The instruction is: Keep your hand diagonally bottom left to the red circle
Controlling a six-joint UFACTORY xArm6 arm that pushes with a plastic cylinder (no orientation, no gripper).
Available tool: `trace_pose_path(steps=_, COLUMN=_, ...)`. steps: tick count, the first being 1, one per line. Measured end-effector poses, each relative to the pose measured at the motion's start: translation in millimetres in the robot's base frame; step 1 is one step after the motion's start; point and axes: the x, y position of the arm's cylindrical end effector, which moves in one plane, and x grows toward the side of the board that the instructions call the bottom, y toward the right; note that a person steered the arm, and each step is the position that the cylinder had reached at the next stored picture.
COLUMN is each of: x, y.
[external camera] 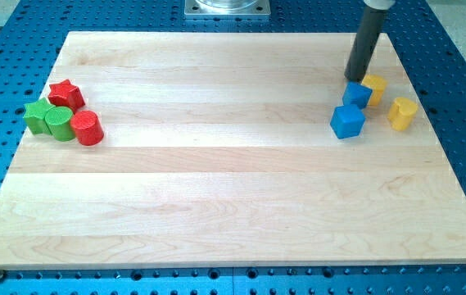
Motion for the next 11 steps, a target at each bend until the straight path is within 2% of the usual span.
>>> trace_pose_path(steps=1, x=36, y=-9)
trace_pose_path(steps=2, x=27, y=-64)
trace_pose_path(steps=3, x=35, y=-146)
trace_pose_path(steps=4, x=114, y=-254)
trace_pose_path(steps=5, x=233, y=-367)
trace_pose_path(steps=6, x=211, y=-427)
trace_pose_path(steps=7, x=222, y=-441)
trace_pose_path(steps=8, x=206, y=-490)
trace_pose_path(steps=9, x=195, y=-506)
trace_pose_path(steps=10, x=172, y=-503)
trace_pose_path(steps=11, x=137, y=-437)
